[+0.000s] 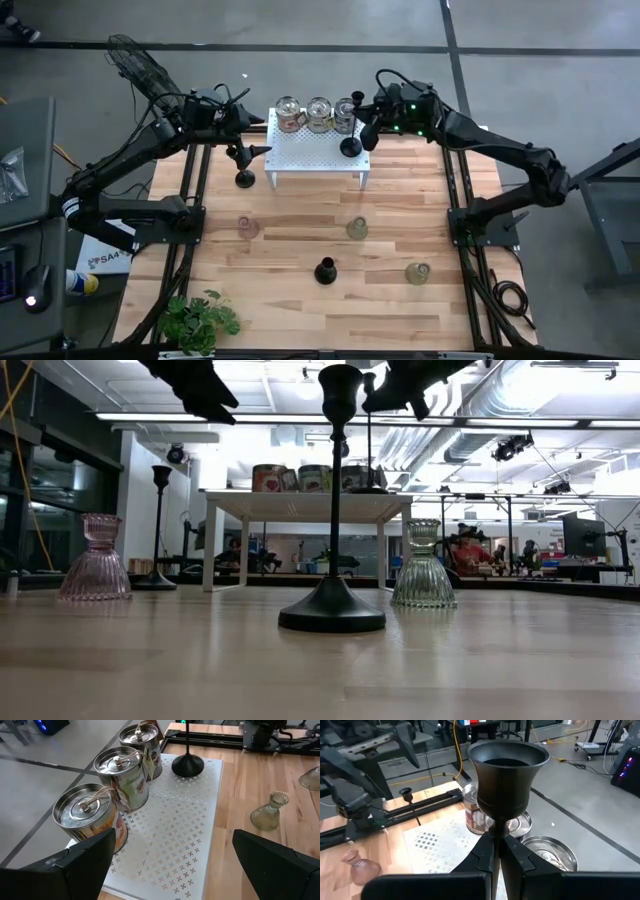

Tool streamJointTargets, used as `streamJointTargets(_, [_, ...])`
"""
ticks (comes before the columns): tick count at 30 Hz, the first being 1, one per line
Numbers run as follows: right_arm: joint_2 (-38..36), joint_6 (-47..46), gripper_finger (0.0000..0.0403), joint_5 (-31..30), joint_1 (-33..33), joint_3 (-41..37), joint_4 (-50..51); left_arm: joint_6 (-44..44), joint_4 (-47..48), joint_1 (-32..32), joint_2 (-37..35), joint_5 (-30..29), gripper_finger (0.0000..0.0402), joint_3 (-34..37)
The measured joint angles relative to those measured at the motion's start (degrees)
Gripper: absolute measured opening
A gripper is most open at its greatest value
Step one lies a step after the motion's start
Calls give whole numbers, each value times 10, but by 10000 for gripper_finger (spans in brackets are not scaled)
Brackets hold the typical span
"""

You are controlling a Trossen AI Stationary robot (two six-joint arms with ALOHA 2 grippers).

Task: Pick & Place candle stick holders
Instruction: Put the top right black candle holder on the shelf

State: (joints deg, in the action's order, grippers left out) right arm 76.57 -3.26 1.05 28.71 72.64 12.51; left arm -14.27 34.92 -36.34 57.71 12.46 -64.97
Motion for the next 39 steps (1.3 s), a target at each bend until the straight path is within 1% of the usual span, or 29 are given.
streamJointTargets(5, [15, -1, 4, -11, 0, 0, -16, 0, 0, 0, 0, 0, 395, 0])
streamJointTargets(15, [24, -1, 4, -10, 7, 0, -28, 2, 0, 0, 0, 0, 395, 0])
streamJointTargets(39, [27, 4, 4, -9, 30, 0, -13, 6, 13, 0, 0, 0, 395, 0])
